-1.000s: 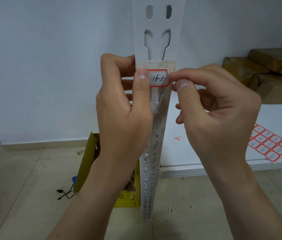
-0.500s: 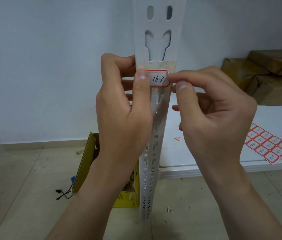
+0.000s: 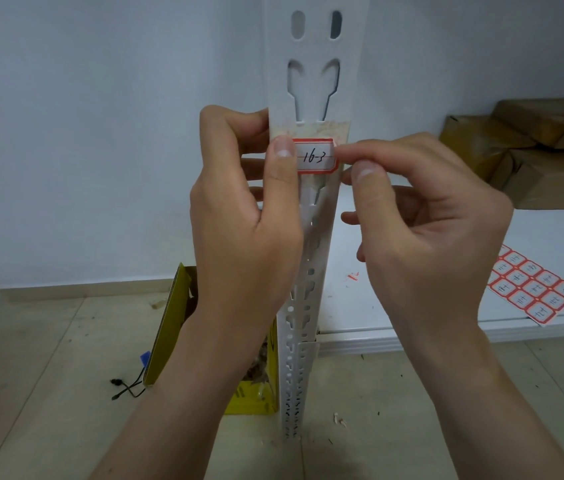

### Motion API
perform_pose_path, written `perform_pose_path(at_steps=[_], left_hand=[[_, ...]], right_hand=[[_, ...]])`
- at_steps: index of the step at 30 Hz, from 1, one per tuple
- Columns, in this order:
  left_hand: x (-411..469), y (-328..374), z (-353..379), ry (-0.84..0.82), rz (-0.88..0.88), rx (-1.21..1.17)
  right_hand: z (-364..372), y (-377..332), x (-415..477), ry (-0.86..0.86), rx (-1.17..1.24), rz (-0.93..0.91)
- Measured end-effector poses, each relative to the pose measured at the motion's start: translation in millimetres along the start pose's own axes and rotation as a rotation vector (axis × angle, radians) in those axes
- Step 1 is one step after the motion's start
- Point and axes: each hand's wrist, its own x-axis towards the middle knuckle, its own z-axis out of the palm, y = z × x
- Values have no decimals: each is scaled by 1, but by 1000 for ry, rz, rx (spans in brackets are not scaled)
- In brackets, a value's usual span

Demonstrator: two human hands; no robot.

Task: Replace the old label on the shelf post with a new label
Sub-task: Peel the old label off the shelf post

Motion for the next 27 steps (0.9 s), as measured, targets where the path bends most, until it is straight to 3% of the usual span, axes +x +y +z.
perform_pose_path(at_steps=[23, 27], left_hand=[[0, 0, 0, 1, -4, 0], [0, 0, 0, 7, -2, 3]], right_hand=[[0, 0, -1, 31, 47, 52], [0, -1, 1, -2, 7, -6]])
